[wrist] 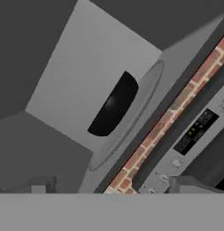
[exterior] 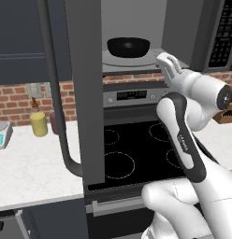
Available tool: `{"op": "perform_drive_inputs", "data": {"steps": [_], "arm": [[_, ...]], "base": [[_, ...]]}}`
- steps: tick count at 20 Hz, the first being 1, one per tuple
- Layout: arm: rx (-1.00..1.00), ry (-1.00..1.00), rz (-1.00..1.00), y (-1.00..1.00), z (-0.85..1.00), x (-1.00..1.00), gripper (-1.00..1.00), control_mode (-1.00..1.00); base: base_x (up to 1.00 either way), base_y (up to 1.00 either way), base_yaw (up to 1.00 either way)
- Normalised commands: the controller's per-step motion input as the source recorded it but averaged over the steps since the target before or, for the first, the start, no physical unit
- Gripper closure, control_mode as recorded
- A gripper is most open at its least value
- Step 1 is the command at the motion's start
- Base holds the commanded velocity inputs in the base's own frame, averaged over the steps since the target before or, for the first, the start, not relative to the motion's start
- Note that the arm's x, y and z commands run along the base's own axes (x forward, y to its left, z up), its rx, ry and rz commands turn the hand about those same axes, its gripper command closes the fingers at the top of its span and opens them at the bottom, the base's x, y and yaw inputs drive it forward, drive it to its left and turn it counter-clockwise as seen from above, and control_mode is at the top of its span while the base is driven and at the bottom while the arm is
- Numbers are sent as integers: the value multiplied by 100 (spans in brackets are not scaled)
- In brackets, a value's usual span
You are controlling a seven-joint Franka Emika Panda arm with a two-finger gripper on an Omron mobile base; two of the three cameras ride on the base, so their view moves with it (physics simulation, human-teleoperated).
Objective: Open the microwave, place the bowl with waffle inside the microwave, then close the microwave door and turn it on.
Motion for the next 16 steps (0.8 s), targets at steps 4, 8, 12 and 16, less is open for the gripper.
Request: {"op": "perform_drive_inputs", "data": {"steps": [4,8,12,16], "arm": [[-22,-8,0,49,-66,-13,-100,-100],[-21,-4,-1,63,-58,-19,-100,-100],[-19,-5,-6,69,-48,-8,-100,-100],[-13,-5,-9,56,-36,0,-100,-100]], "base": [[0,0,0],[0,0,0],[0,0,0],[0,0,0]]}}
